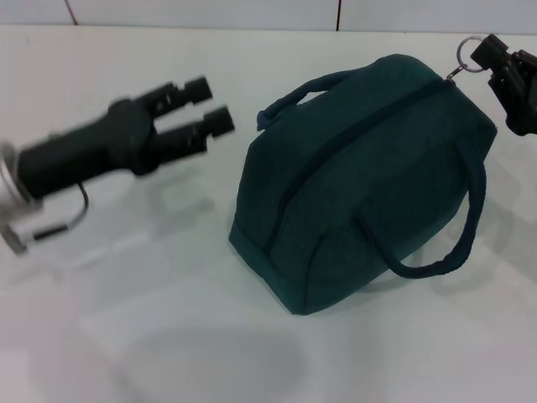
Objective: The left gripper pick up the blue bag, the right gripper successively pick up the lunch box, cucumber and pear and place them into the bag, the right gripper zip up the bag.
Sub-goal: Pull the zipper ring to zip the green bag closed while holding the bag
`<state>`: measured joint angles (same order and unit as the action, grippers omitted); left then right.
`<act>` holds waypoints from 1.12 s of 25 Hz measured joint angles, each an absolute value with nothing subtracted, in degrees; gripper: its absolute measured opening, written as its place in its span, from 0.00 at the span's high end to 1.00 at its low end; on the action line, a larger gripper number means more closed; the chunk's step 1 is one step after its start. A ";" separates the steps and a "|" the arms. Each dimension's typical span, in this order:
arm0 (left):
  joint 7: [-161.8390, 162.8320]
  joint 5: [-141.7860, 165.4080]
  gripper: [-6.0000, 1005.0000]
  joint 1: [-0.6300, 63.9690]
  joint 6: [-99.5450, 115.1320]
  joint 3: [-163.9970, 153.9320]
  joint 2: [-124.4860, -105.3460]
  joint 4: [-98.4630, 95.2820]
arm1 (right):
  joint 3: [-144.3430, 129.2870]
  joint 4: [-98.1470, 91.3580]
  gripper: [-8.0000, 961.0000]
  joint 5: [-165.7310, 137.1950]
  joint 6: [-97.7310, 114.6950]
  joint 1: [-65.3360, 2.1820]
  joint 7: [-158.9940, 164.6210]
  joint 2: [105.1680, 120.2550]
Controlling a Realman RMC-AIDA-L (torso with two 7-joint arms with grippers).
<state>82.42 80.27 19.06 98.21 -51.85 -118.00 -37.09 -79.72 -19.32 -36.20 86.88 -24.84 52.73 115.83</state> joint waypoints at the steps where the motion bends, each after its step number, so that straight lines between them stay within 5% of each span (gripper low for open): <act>1: 87.05 82.12 0.34 19.39 97.69 -51.84 -117.82 -41.95 | -79.72 -19.26 0.98 -36.20 86.84 -24.87 52.73 115.83; 5: 103.85 91.96 0.19 20.92 96.08 -52.01 -118.36 -61.05 | -79.74 -18.65 0.98 -36.19 86.70 -25.04 52.78 115.84; 14: 139.71 116.16 0.19 31.99 93.82 -67.49 -119.53 -95.10 | -79.71 -18.53 0.98 -36.11 86.12 -25.21 52.82 116.01; 20: 149.69 126.24 0.19 38.72 92.57 -76.88 -119.60 -96.02 | -79.88 -18.54 0.98 -35.54 86.12 -25.36 52.82 116.01; 28: 152.25 133.67 0.20 39.65 89.41 -82.77 -119.74 -95.98 | -80.14 -18.54 0.98 -35.51 86.12 -25.75 52.82 116.10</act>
